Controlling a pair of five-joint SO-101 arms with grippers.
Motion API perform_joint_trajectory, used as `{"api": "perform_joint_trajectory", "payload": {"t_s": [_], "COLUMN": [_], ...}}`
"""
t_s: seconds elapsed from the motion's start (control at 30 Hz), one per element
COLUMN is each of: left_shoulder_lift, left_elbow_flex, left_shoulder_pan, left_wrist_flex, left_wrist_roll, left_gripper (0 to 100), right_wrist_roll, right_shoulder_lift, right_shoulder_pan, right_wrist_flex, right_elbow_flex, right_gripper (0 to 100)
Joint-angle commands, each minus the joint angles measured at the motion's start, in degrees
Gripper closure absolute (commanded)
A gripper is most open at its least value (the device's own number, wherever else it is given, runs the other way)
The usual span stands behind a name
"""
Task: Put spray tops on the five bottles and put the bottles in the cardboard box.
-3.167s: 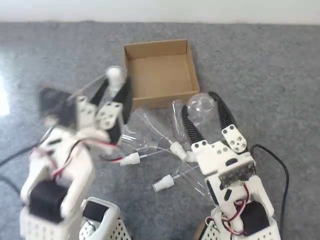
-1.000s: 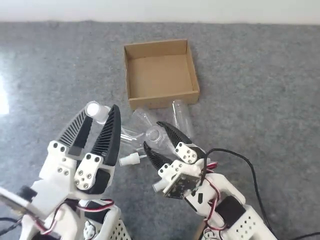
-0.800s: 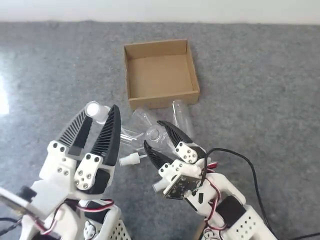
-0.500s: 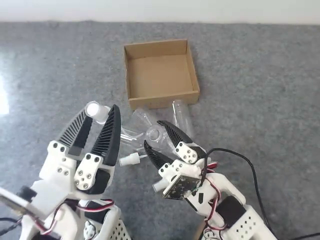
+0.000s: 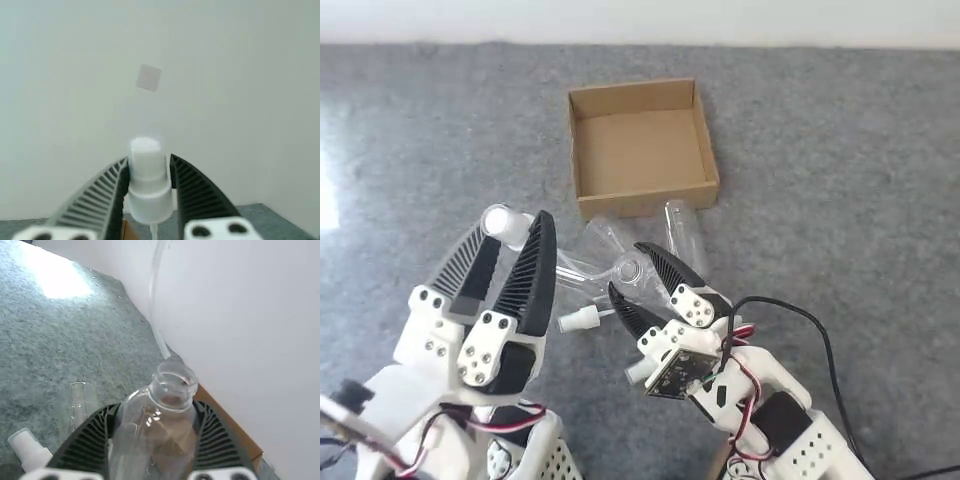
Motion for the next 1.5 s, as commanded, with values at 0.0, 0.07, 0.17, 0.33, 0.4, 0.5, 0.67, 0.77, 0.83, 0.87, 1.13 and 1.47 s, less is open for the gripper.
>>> {"api": "perform_joint_trajectory", "payload": {"t_s": [0.0,0.07,0.17,0.33,0.4,0.5,0.67,0.77,0.83,0.87,1.13,1.47], "left_shoulder_lift": [-0.09,-0.09,-0.09,-0.09,-0.09,-0.09,-0.18,-0.18,-0.18,-0.18,-0.18,-0.18], "left_elbow_flex": [-2.51,-2.42,-1.63,-0.75,-0.57,0.92,1.71,1.98,2.86,3.30,4.97,11.03], "left_shoulder_pan": [2.29,5.01,6.59,6.42,6.42,5.27,1.85,1.67,2.02,2.11,2.29,10.99], "left_wrist_flex": [-0.88,-0.88,-0.97,-0.88,-0.62,-0.79,-0.53,-0.44,-0.62,-0.79,-1.76,-4.13], "left_wrist_roll": [1.14,0.79,-0.97,-1.67,-1.76,-2.73,-2.46,-2.46,-2.46,-2.46,-2.46,-6.77], "left_gripper": [99,99,99,99,99,99,99,99,99,99,99,99], "right_wrist_roll": [0.79,0.79,0.79,0.79,0.79,0.79,0.79,0.79,0.79,0.79,0.79,2.20], "right_shoulder_lift": [-0.31,-0.31,-0.31,-0.31,-0.40,-0.40,-0.57,-0.57,-0.57,-0.57,-0.40,-1.01], "right_shoulder_pan": [-0.92,-1.71,-2.07,-2.07,-2.07,-2.07,-2.07,-2.07,-2.07,-2.07,-2.15,-4.79], "right_wrist_flex": [0.31,0.40,1.36,1.54,1.71,1.80,1.89,1.89,1.89,1.89,1.89,4.35], "right_elbow_flex": [1.23,1.23,1.23,1.23,1.23,1.23,1.23,1.23,1.23,1.23,1.23,1.14], "right_gripper": [99.0,99.0,99.0,99.0,99.0,99.0,99.0,99.0,99.0,99.0,99.0,99.1]}}
